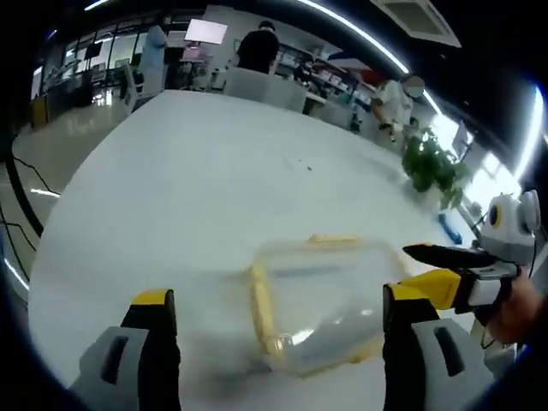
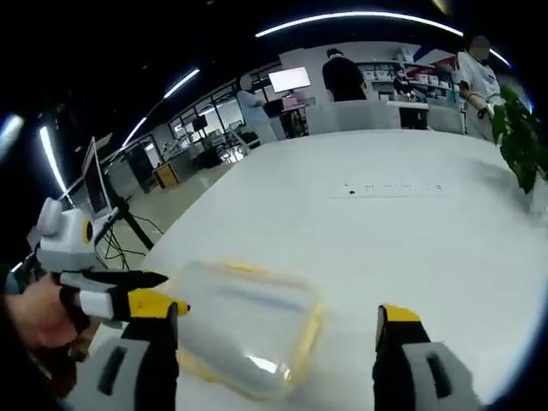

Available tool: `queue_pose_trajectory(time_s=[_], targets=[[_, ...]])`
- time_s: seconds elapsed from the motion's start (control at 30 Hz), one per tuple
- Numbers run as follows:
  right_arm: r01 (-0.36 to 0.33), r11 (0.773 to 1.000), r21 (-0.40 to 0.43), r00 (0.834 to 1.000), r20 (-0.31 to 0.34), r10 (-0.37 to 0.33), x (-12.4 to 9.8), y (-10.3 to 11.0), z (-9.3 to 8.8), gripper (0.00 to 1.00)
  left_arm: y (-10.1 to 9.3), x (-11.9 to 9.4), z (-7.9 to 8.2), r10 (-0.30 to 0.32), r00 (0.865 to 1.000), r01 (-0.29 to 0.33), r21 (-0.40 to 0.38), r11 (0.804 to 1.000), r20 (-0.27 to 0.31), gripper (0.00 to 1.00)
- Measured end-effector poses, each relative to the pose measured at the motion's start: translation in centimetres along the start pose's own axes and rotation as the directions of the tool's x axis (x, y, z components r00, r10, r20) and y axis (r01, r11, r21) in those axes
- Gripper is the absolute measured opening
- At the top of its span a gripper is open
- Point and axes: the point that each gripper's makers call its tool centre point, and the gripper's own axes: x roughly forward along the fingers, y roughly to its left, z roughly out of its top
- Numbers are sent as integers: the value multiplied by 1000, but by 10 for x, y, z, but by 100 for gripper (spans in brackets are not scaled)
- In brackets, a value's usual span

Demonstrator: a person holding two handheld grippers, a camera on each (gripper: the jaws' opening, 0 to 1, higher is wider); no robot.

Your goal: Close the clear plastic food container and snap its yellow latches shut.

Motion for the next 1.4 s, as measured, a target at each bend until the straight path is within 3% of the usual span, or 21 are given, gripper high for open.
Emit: queue_pose_trajectory(time_s=[0.1,0.27,0.37,0.87,1.13,1.4], targets=[[-13,999,-34,1000,28,14,-2,6,5,100,1,-6,3,5,1000,-6,6,1000,18,99],[-24,999,-48,999,24,25,-8,15,5,100,0,-16,5,8,1000,-9,29,1000,31,99],[-31,995,-97,999,16,33,-14,19,4,100,1,-21,5,8,999,-9,35,999,34,99],[-18,997,-82,999,43,21,-57,13,1,100,-10,-69,5,15,997,-21,72,997,82,99],[-31,993,-110,995,87,41,-95,16,5,100,-16,-102,-1,23,993,-33,84,996,114,99],[-32,972,-234,993,103,57,-140,14,1,100,-23,-129,-16,41,992,-53,108,993,116,99]])
